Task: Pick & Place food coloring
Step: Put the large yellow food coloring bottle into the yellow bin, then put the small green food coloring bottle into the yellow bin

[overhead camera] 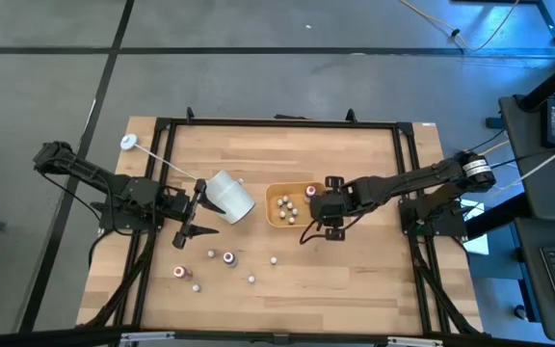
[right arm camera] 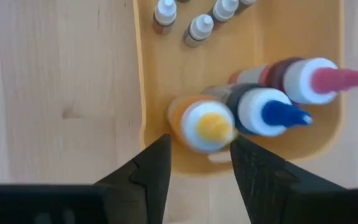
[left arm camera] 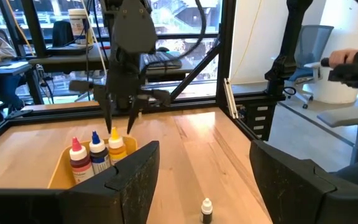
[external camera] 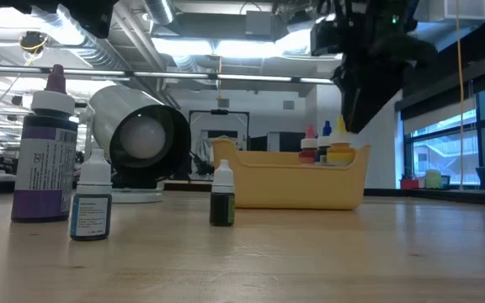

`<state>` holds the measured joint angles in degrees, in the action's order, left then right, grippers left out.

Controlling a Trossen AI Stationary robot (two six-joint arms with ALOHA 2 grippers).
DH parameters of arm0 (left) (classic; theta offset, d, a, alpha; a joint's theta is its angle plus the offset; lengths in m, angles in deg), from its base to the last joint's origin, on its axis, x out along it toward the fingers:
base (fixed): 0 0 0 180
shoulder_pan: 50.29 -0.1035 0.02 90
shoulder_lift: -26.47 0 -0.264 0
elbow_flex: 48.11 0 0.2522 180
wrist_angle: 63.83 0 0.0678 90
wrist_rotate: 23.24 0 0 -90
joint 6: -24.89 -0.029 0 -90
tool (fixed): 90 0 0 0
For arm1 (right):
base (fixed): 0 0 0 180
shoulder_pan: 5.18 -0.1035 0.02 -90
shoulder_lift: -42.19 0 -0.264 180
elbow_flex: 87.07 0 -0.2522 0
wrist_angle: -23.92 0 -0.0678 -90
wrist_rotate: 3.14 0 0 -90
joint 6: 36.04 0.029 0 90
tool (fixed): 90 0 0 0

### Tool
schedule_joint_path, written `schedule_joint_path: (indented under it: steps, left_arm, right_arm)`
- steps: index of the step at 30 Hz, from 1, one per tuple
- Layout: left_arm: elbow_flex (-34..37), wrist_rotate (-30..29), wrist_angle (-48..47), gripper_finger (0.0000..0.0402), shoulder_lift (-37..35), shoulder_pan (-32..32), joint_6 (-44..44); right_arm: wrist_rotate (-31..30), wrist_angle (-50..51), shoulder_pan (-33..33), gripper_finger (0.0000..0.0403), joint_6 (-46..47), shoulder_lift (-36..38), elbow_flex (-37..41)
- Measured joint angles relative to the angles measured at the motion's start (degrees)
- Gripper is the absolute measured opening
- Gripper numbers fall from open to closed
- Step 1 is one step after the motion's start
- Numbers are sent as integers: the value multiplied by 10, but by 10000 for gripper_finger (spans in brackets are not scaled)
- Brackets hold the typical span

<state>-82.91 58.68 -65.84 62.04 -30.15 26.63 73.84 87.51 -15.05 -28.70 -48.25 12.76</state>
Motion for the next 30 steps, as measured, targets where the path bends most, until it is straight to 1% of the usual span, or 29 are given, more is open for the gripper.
schedule_joint_path:
  steps: [4, 8, 11, 14, 18, 19, 22, 25, 30]
  left_arm:
    - [0, 0, 0, 242, 0, 0, 0]
    - [0, 0, 0, 243, 0, 0, 0]
    - [0, -3, 0, 244, 0, 0, 0]
    - [0, -10, 0, 242, 0, 0, 0]
    - [0, -26, 0, 243, 0, 0, 0]
    - [0, -28, 1, 244, 0, 0, 0]
    - [0, -28, 0, 243, 0, 0, 0]
    - [0, -28, 0, 241, 0, 0, 0]
    - [0, -28, 0, 244, 0, 0, 0]
  right_arm:
    - [-6, 27, -1, 167, 15, 9, -35]
    - [-11, -3, -17, 167, 27, 14, -52]
    - [-5, -66, -40, 167, 21, 14, -53]
    - [17, -148, -59, 167, -5, 8, -53]
    - [81, -234, -73, 169, -36, 7, -53]
    - [86, -246, -75, 171, -38, 6, -53]
    - [83, -267, -80, 193, -62, 6, -53]
    - [82, -281, -80, 231, -64, 5, -53]
    - [76, -355, -81, 290, -95, 5, -53]
